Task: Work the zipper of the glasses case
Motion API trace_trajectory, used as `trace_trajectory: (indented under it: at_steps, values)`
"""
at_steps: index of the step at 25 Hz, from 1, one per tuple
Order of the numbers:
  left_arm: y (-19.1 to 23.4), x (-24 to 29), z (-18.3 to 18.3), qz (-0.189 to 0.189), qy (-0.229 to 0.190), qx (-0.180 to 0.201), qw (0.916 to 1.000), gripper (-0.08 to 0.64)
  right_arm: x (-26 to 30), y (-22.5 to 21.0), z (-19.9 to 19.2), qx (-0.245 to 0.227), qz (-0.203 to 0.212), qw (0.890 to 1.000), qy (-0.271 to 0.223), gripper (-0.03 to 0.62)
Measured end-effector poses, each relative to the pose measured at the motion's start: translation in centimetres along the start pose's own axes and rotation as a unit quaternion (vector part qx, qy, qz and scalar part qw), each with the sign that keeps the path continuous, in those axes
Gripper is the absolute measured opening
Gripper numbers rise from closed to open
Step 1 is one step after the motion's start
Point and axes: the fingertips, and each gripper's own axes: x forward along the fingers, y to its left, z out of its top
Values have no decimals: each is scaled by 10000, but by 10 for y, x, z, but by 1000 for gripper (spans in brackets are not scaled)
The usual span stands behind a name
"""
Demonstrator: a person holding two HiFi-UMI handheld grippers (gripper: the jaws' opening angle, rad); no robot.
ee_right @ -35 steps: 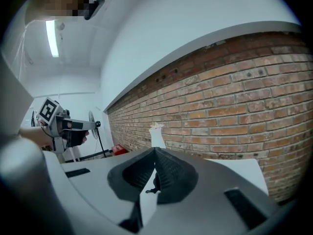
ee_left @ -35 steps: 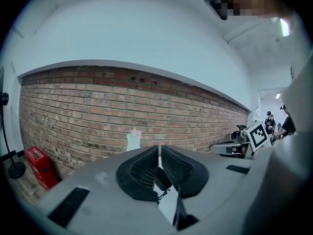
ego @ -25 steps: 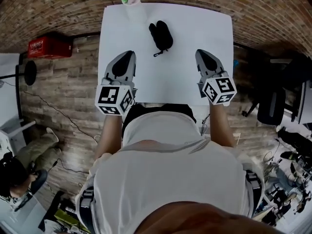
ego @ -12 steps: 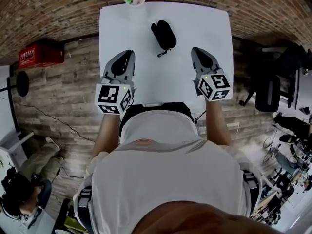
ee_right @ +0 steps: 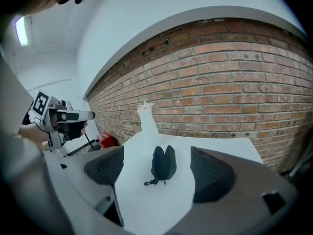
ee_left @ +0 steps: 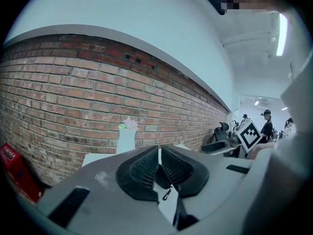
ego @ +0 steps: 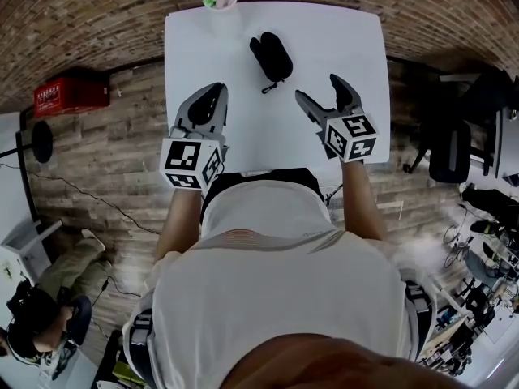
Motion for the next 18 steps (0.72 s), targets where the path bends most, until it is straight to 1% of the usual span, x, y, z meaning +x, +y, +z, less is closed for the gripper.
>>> trace_trajectory:
  at_steps: [3, 5, 9, 13, 16, 18]
  values:
    - [-1, 1, -2, 39, 24, -29, 10000, 29, 8, -1, -9, -58, 14, 9997, 245, 495]
    - [-1, 2, -3, 68, 37, -55, 10000, 29, 16, -2, -17, -97, 6, 9988, 470, 506]
    - [2, 2, -8, 134, 89, -117, 9998, 29, 39, -5, -37, -101, 3, 9952, 973, 508]
    - [7, 2, -18, 215, 182, -246, 9993, 29, 74, -5, -57, -117, 101, 9919, 1263, 508]
    - [10, 1, -25, 255, 269, -349, 9987, 29, 101, -11, -78, -175, -18, 9883, 1516, 508]
    - [14, 0, -28, 278, 321, -384, 9984, 29, 117, -15, -94, -193, -90, 9838, 1778, 521]
